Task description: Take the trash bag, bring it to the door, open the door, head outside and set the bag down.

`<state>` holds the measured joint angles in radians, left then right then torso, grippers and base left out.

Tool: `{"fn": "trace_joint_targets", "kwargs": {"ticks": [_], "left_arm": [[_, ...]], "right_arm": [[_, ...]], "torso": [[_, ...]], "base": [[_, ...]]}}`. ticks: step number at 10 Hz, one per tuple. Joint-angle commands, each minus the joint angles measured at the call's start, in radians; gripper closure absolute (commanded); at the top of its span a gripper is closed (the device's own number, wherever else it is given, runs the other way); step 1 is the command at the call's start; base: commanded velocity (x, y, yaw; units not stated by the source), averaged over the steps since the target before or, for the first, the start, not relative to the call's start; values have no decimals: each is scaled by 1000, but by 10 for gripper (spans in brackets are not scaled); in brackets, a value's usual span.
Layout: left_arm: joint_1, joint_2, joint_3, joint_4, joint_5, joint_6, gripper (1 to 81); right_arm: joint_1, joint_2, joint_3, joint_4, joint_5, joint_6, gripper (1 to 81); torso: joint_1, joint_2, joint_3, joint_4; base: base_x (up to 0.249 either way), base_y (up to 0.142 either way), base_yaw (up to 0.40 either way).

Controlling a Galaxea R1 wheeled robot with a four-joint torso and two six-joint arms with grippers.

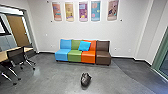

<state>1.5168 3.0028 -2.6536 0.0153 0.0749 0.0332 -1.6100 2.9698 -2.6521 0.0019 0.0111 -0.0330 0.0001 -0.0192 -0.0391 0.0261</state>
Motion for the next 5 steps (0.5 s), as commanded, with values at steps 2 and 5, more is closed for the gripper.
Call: {"fn": "trace_joint_targets", "kwargs": {"ticks": [2, 5], "left_arm": [[-39, 1, 7, -2, 63, 10, 10], [-39, 1, 7, -2, 63, 8, 10]], "right_arm": [[37, -7, 3, -8, -63, -7, 10], [35, -7, 3, -8, -62, -5, 10]], "torso": [[0, 0, 0, 0], [0, 0, 0, 0]], "base": [[138, 35, 0], [135, 0, 0]]}}
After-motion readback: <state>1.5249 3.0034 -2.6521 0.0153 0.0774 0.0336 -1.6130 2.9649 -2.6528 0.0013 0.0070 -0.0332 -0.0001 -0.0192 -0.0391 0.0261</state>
